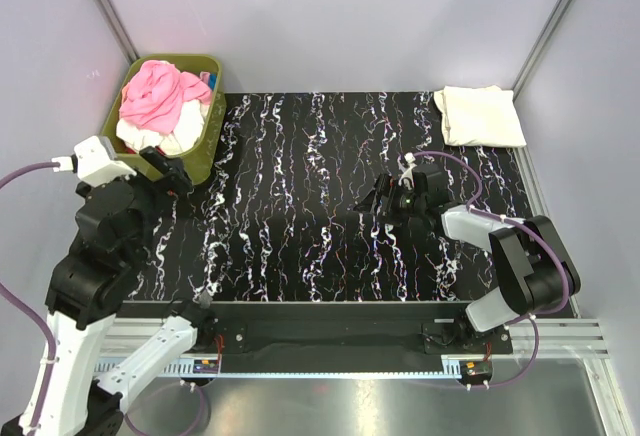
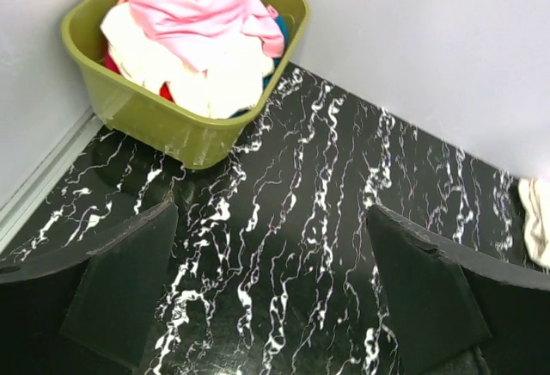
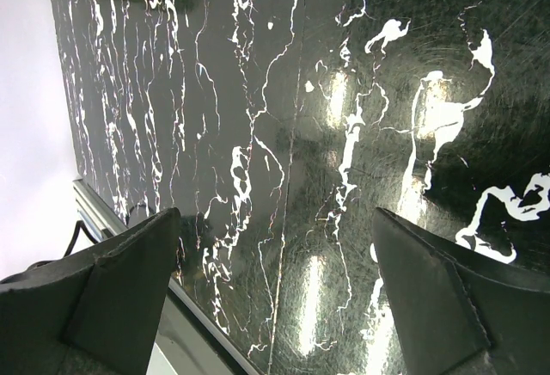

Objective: Fold and stack the t-shirts
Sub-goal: Grab the tshirt from the pile

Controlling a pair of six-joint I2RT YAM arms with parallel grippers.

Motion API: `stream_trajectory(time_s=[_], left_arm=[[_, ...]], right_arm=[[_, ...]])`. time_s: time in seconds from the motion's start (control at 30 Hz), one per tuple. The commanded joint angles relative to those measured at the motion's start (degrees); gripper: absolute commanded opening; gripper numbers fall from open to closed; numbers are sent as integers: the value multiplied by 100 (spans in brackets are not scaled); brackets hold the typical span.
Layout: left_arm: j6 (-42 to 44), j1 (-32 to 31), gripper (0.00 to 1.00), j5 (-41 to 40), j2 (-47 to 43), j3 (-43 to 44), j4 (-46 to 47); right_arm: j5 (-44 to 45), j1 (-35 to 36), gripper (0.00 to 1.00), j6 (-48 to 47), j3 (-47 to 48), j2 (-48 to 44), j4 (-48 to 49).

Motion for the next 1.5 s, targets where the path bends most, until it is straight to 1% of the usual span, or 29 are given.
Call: stream_trajectory(time_s=[0.0,0.03,0.1,0.13,0.17,0.23,0.33,0.4,0.43,0.47,0.5,0.57,0.6,0.63,0.67,0.7,0.73,0.77,0.8,0.83,0.87,0.9,0.93,1.0,1.07,1.17,1.4,1.47], left_arm=[[-140,6,99,-436,322,331,-126],[-43,6,99,-410,314,359,-91],[369,6,99,-42,113,220,347],[571,6,99,195,-2,131,540],[991,6,99,789,-107,52,951],[1336,6,99,1119,-424,-360,1384],[1617,6,99,428,-443,-625,1850],[1794,6,99,277,-381,-826,2175],[1934,6,99,198,-398,-975,2699],[2144,6,99,75,-372,-1090,2922],[2172,6,99,-39,-146,-1013,2976],[2191,119,99,-119,407,-558,2417],[2103,207,99,-128,1124,-190,2119],[1885,495,99,28,1470,353,1637],[1778,698,99,265,2074,637,1467],[1681,926,99,554,2341,832,1343],[1463,1355,99,1062,2596,1242,1203],[1313,1559,99,1224,3191,1508,1080],[1163,1770,99,1373,3527,1806,887],[901,2146,99,1653,3896,2227,467],[776,2324,99,1760,4639,2979,254],[645,2657,99,2066,5030,3457,-148],[609,2799,99,2174,5738,4210,-291],[564,3098,99,2219,6393,4979,-599],[678,3239,99,2350,7112,5716,-583],[810,3415,99,2341,7747,6115,-390],[1143,3828,99,2605,8539,6151,418],[1197,3890,99,2596,8812,6221,507]], right_arm=[[-45,20,100,-61,232,60,-29],[-53,20,100,-52,232,60,-29],[-45,20,100,-61,241,69,-37],[-45,20,100,-61,241,69,-37],[-45,20,100,-61,232,69,-46],[-36,20,100,-52,250,78,-46],[-44,20,100,-61,258,87,-64],[-45,20,100,-52,258,95,-73],[-45,20,100,-61,267,96,-73],[-53,20,100,-61,267,113,-81],[-62,20,100,-69,267,113,-81],[-62,20,100,-70,267,113,-81],[-53,20,100,-61,276,113,-81],[-53,20,100,-61,267,113,-81],[-53,20,100,-61,267,122,-81],[-53,29,100,-69,267,122,-81],[-71,20,100,-61,285,131,-73],[-54,20,100,-69,285,139,-81],[-62,20,100,-61,285,140,-81],[-71,20,100,-52,285,157,-81],[-45,20,100,-52,285,166,-81],[-45,20,99,-52,267,166,-73],[-10,20,100,-43,267,157,-38],[-18,20,100,-34,206,131,32],[-18,20,100,-26,179,113,77],[-106,29,100,-43,197,183,138],[-229,29,100,10,171,306,349],[-273,20,100,10,188,342,376]])
